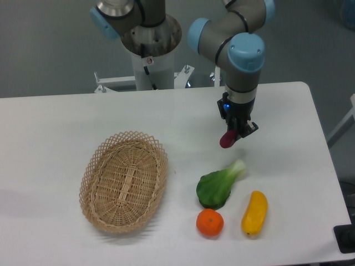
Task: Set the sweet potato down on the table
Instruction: 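Carry the purple sweet potato in the gripper and lower it toward the table, then set the sweet potato on the table and open the gripper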
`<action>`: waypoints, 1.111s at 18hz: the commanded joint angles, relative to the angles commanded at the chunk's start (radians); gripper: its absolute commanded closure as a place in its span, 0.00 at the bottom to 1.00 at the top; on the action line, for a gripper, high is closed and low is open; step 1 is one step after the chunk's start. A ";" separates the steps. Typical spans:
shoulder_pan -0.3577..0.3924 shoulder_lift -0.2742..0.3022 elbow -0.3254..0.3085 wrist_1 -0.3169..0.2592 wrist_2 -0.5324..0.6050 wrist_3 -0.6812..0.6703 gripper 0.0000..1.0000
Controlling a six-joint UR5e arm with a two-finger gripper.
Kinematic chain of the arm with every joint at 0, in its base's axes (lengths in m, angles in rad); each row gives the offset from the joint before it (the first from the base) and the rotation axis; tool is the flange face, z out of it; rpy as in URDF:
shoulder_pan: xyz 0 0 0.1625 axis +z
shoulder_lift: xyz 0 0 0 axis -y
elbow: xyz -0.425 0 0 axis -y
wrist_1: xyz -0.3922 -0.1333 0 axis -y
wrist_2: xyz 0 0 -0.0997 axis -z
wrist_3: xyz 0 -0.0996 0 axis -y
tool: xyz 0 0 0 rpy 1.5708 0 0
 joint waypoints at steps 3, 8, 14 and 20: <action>-0.002 -0.040 -0.012 0.029 0.003 -0.011 0.81; -0.002 -0.069 -0.022 0.038 0.000 -0.018 0.78; -0.003 -0.088 -0.032 0.040 -0.002 -0.020 0.75; -0.003 -0.089 -0.026 0.040 -0.003 -0.064 0.58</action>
